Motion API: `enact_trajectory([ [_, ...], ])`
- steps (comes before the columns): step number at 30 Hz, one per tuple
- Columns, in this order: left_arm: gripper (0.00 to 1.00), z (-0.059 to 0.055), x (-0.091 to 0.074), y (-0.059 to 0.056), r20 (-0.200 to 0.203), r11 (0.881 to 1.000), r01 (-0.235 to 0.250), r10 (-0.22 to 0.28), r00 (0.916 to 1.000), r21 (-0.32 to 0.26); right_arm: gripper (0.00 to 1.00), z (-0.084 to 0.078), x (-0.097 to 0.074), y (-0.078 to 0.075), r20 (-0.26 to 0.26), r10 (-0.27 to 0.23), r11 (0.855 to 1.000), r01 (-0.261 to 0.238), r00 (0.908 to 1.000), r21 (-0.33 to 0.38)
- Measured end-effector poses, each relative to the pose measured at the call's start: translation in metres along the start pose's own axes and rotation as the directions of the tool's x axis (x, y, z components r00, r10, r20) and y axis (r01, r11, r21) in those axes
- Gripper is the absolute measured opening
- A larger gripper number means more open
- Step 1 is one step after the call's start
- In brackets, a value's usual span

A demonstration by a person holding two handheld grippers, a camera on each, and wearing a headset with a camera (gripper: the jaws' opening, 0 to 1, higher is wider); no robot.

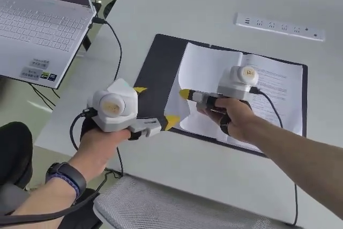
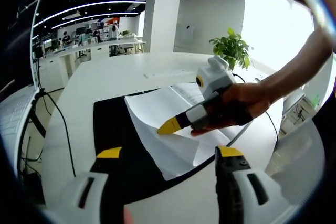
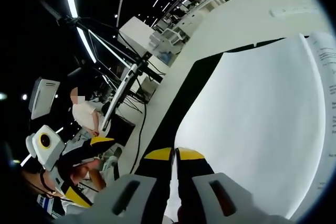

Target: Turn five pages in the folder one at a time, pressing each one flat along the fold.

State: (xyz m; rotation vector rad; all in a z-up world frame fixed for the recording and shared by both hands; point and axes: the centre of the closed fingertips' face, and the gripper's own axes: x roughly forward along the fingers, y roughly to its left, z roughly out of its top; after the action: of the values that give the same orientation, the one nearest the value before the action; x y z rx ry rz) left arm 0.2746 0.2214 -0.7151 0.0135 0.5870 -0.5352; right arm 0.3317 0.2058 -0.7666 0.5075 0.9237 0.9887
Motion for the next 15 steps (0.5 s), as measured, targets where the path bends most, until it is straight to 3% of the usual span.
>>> enact_trajectory([
  [5, 0.68, 0.005, 0.004, -0.003, -0.001, 1.0, 0.006, -0.005, 1.0, 0.013, 0.04, 0.004, -0.003, 0.001, 0.009, 0.009, 1.0, -0.009, 0.9999, -0.001],
  [8, 0.67, 0.008, 0.008, -0.005, -0.001, 1.0, 0.012, -0.012, 0.9999, 0.025, 0.11, 0.007, -0.004, 0.002, 0.015, 0.031, 1.0, -0.031, 0.9994, -0.008],
  [15, 0.6, 0.008, 0.022, -0.007, -0.011, 0.998, 0.031, -0.031, 0.9995, 0.061, 0.12, 0.018, -0.015, 0.005, 0.047, 0.044, 0.999, -0.043, 0.9979, -0.021],
])
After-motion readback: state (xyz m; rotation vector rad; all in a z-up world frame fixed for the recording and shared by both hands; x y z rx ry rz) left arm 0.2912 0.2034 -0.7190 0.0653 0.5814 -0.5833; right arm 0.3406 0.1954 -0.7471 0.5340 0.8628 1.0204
